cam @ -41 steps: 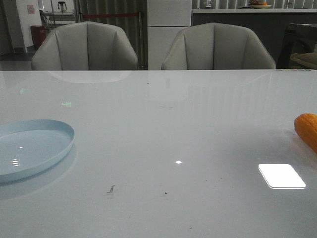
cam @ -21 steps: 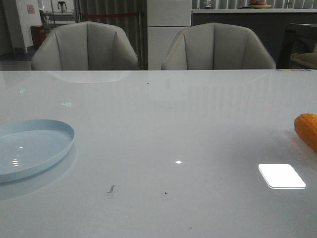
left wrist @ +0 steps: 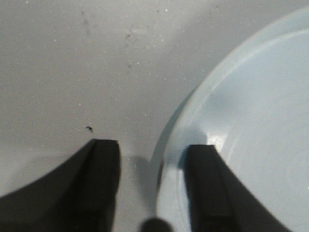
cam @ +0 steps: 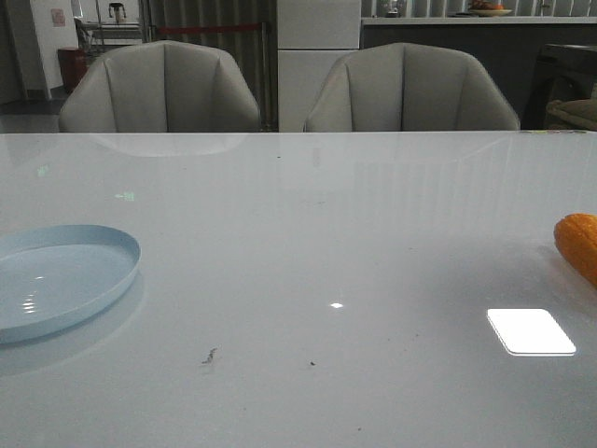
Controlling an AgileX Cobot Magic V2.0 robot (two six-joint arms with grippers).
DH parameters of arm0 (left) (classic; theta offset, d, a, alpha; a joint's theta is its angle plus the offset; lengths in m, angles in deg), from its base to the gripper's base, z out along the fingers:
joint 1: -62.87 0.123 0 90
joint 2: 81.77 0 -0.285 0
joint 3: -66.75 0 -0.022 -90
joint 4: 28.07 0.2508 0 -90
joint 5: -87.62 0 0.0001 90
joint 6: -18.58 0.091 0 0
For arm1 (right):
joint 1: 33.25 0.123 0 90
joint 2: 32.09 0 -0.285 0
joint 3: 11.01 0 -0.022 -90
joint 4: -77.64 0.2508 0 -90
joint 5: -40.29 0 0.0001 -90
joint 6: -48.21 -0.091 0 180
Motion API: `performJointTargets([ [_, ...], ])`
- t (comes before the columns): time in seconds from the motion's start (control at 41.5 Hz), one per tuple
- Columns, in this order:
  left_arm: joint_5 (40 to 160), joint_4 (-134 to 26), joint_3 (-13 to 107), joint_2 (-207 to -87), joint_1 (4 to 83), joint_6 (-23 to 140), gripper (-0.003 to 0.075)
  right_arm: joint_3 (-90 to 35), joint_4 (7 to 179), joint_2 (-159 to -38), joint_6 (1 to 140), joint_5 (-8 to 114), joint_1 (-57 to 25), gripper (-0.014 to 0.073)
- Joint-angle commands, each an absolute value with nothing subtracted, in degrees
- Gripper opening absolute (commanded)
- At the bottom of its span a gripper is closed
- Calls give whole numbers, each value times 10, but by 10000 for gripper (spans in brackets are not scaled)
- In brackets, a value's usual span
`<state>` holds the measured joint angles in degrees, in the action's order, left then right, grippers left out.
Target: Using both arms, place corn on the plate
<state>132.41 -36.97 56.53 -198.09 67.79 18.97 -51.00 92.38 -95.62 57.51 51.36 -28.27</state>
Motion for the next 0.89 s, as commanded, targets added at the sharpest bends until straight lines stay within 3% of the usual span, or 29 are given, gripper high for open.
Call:
performJointTargets([
  [0.0, 1326, -377, 579, -1959, 678, 186, 103, -488, 928, -950, 578, 472, -282, 550],
  [0.024, 1326, -377, 579, -1959, 678, 186, 71, -488, 928, -950, 578, 472, -282, 550],
  [0.072, 1326, -377, 579, -1959, 678, 186, 116, -488, 928, -950, 578, 472, -282, 550],
  [0.386, 1350, -391, 613, -1952, 678, 191, 95, -488, 928, -950, 578, 472, -282, 550],
  [0.651, 1413, -520, 712, -1944, 675, 262, 95, -488, 928, -950, 578, 472, -282, 550],
  [0.869, 1433, -556, 767, -1944, 621, 265, 95, -488, 928, -950, 578, 472, -282, 550],
])
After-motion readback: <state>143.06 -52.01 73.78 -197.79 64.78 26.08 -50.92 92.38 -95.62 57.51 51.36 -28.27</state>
